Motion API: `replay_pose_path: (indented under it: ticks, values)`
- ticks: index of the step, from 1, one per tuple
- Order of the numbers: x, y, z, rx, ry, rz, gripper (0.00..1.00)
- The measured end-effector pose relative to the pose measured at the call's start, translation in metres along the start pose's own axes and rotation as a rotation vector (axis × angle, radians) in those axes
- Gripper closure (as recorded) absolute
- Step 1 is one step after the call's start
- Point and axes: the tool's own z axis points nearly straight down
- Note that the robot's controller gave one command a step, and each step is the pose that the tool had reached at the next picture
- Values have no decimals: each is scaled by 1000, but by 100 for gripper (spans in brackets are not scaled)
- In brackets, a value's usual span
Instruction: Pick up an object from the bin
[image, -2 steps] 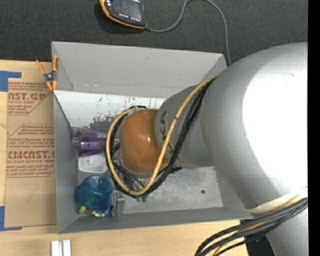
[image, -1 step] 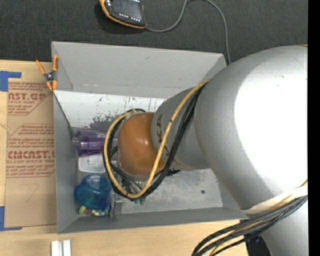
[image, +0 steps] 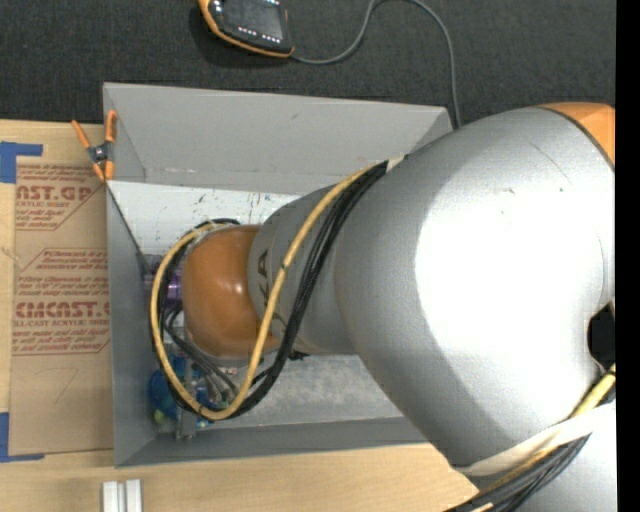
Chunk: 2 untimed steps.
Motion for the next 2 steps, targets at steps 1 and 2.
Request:
replay_pose_path:
  ticks: [1,2]
  values:
    - [-5,-58,5,-1,-13,-147,100]
    - [-5,-58,5,-1,-13,-148,100]
